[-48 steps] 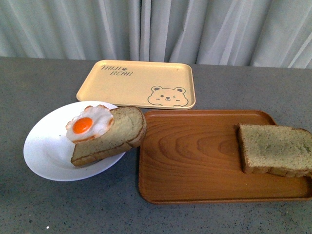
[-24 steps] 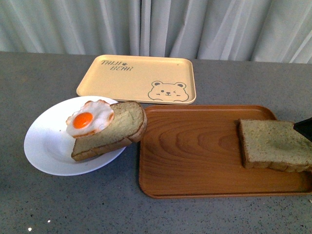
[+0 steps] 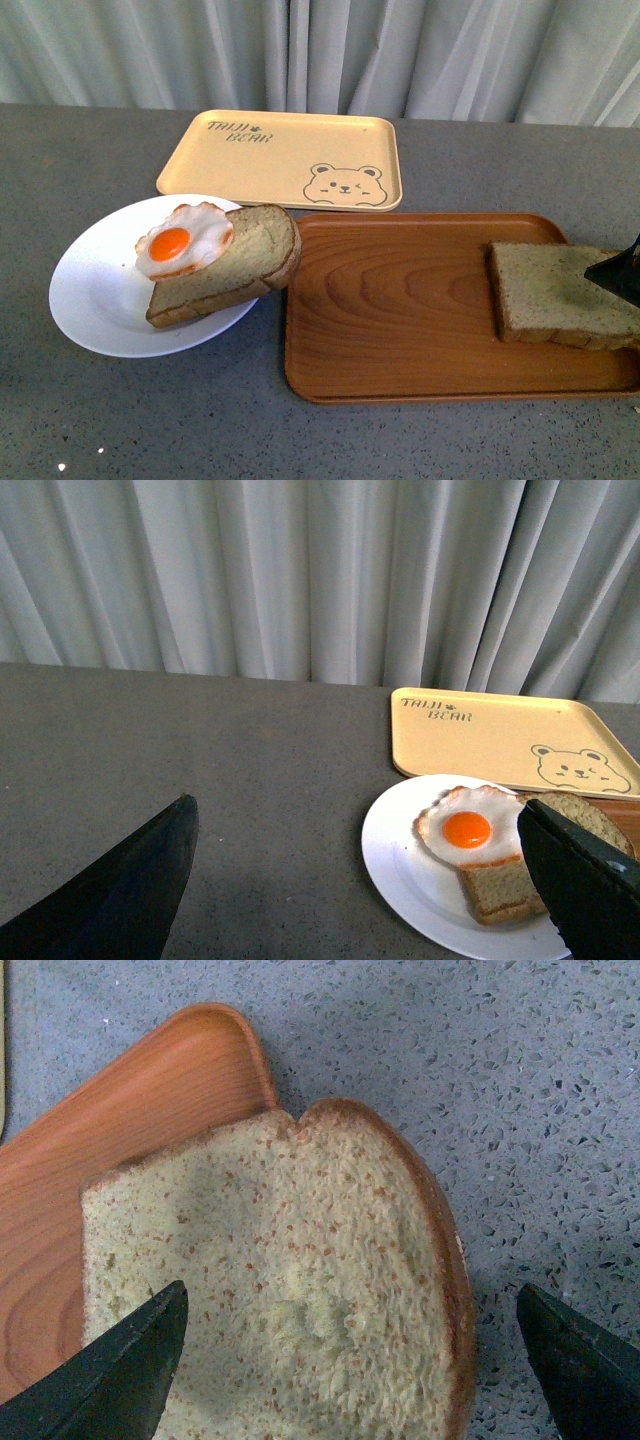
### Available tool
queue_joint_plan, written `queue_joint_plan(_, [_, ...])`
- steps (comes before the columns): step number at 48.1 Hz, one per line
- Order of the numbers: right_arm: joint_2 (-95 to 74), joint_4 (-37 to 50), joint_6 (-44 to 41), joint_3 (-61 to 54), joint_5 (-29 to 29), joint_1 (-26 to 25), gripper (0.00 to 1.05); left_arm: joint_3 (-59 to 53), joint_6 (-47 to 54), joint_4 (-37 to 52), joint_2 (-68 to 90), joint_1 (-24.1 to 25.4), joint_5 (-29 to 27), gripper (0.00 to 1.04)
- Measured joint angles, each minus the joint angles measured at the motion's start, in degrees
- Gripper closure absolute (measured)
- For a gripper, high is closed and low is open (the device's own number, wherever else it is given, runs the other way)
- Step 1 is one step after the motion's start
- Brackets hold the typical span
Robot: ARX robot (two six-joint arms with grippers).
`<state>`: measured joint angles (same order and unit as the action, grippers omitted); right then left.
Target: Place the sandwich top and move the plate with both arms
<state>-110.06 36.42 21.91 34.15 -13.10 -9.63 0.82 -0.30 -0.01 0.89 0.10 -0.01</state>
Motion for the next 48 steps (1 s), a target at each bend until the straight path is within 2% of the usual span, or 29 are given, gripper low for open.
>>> queue_joint_plan(18, [5.6,-2.3,4.6,-0.2,-2.4,0.2,0.85,0.0,0.0,0.0,0.0,0.0,0.0,0.09])
queue_joint_plan(22, [9.0,-3.7,6.1,-0.3,-3.5,0.7,0.99,0.0,0.0,0.0,0.0,0.0,0.0,0.09])
queue_joint_plan(25, [11.2,-4.7,7.2,-0.3,-3.8,1.4,1.02,0.0,0.0,0.0,0.0,0.0,0.0,0.09])
queue_joint_plan(35, [17.0,-7.0,10.5,2.6,-4.3,7.0,1.02,0.0,0.0,0.0,0.0,0.0,0.0,0.09])
queue_joint_plan(48, [16.3,-5.3,15.5,13.3,-4.0,21.0,1.02,0.0,0.0,0.0,0.0,0.0,0.0,0.09])
